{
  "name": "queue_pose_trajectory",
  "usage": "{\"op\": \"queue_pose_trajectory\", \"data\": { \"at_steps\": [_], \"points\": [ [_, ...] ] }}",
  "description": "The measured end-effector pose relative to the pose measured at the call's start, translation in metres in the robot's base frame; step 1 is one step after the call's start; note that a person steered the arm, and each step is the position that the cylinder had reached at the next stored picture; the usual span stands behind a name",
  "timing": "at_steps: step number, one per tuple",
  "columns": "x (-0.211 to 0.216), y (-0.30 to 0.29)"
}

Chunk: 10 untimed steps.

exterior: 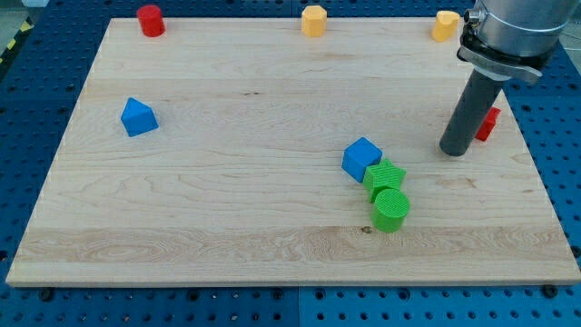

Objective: Move the green circle to the bottom left of the board

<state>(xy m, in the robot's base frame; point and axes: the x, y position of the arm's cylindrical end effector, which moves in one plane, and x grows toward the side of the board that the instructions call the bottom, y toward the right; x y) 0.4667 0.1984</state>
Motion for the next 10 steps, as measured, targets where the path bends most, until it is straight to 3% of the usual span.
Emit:
{"op": "queue_pose_trajectory", "data": {
  "at_steps": [2,7,8,10],
  "points": [
    [0.073,0.000],
    [0.093,-0.133],
    [0.104,-0.137],
    [0.104,-0.228]
  ]
}}
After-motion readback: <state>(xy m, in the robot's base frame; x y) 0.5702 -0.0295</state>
